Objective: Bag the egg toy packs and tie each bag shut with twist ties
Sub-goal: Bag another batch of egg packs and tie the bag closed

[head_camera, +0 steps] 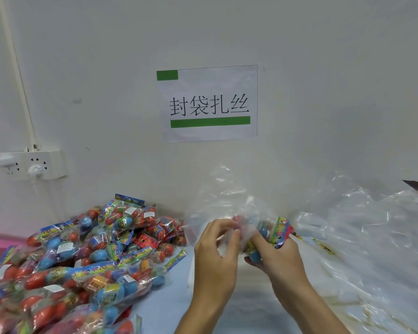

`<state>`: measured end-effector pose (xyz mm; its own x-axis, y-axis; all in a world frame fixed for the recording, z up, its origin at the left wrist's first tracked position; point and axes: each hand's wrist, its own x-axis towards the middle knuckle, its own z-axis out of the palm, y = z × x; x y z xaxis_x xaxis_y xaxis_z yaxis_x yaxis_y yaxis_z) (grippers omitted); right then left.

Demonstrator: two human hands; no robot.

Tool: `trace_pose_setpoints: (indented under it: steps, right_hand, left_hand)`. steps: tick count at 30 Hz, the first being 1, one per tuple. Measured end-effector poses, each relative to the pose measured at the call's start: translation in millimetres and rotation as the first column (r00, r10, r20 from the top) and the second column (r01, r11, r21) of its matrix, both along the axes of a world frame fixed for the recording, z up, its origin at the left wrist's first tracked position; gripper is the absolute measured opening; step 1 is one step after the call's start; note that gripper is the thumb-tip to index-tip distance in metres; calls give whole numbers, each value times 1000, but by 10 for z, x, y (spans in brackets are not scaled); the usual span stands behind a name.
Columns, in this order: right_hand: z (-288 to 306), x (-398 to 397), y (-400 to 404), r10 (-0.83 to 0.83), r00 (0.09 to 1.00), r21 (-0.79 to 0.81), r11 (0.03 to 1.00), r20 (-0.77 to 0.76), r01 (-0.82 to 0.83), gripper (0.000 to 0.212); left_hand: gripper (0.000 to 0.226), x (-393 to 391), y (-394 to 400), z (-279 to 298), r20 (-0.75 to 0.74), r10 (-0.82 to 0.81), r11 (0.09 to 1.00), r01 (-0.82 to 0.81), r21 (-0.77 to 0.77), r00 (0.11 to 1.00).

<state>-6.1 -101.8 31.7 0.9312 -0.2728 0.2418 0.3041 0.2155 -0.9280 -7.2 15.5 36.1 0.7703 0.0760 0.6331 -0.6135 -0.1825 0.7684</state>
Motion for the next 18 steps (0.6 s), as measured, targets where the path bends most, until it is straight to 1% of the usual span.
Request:
trace_pose_setpoints:
  steps: [2,4,6,7,9,11,13,15,16,17,18]
  right_hand:
    - [-37,27,-2,-31,999,4,1000,-27,31,7]
    - [-90,69,-16,-98,993,1,995,-66,98,8]
    - [-128,104,-35,-173,980,3,985,-103,174,14]
    - [-134,113,-47,-199,974,29,979,-112,203,15]
    - [-117,116,-62,-218,966,123,964,-138,235,10]
    - [-61,98,-67,-171,971,272,939,-167,212,6]
    - [-3,72,-62,-102,981,406,900,-166,162,14]
    - [39,45,-58,-57,987,476,871,-149,122,26]
    - [52,36,-54,-42,989,494,863,-140,107,29]
    - [59,26,-48,-29,991,502,860,-131,91,31]
    - [62,15,-36,-13,992,502,862,-123,73,30]
  left_hand:
    - [14,-14,-3,10,67,4,999,-7,43,998]
    - [14,-26,-15,5,110,18,996,-27,88,994]
    - [14,-29,-20,-7,116,37,993,-49,104,993]
    - [16,-33,-21,-9,100,37,994,-46,96,994]
    - [24,-41,-25,-10,34,47,997,-49,59,998]
    - [25,-42,-29,-5,-47,79,996,-81,-47,996]
    - [19,-22,-20,9,-110,159,964,-179,-198,981]
    - [17,16,6,22,-188,254,911,-300,-284,949]
    - [20,40,16,22,-266,230,901,-308,-305,936]
    - [26,59,15,21,-363,147,909,-270,-317,920]
    - [33,77,3,12,-452,28,923,-197,-332,892]
